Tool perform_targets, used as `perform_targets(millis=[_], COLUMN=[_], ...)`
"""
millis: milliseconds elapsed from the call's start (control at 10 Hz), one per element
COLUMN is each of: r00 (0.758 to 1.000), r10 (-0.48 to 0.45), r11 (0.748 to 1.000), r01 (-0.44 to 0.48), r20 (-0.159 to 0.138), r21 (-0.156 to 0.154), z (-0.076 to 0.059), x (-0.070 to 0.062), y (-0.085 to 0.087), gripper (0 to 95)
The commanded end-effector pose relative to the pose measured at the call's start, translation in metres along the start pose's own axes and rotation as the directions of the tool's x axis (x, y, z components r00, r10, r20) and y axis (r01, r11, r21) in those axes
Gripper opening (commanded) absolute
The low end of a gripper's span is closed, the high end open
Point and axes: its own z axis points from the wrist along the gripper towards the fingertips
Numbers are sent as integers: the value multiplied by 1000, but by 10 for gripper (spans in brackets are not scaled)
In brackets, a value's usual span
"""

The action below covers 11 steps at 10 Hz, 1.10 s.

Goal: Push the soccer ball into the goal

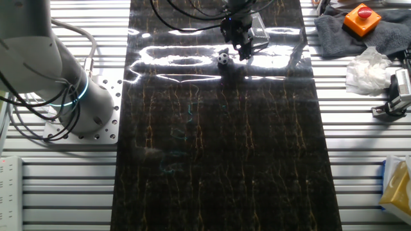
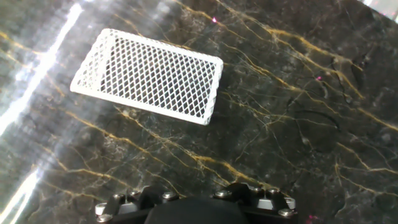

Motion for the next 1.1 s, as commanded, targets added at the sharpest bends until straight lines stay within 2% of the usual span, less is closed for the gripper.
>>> perform_targets(millis=[100, 200, 400, 800, 900, 1100], r00=[1000, 999, 996, 997, 997, 998], r10=[16, 46, 93, 70, 74, 61], r11=[999, 997, 994, 996, 996, 997], r01=[-16, -45, -92, -70, -74, -62], r20=[11, 18, 13, 6, -5, -14], r21=[-40, -57, -58, -50, -52, -35], z=[0, 0, 0, 0, 0, 0], x=[0, 0, 0, 0, 0, 0], y=[1, 1, 1, 1, 1, 1], gripper=[760, 760, 760, 760, 760, 760])
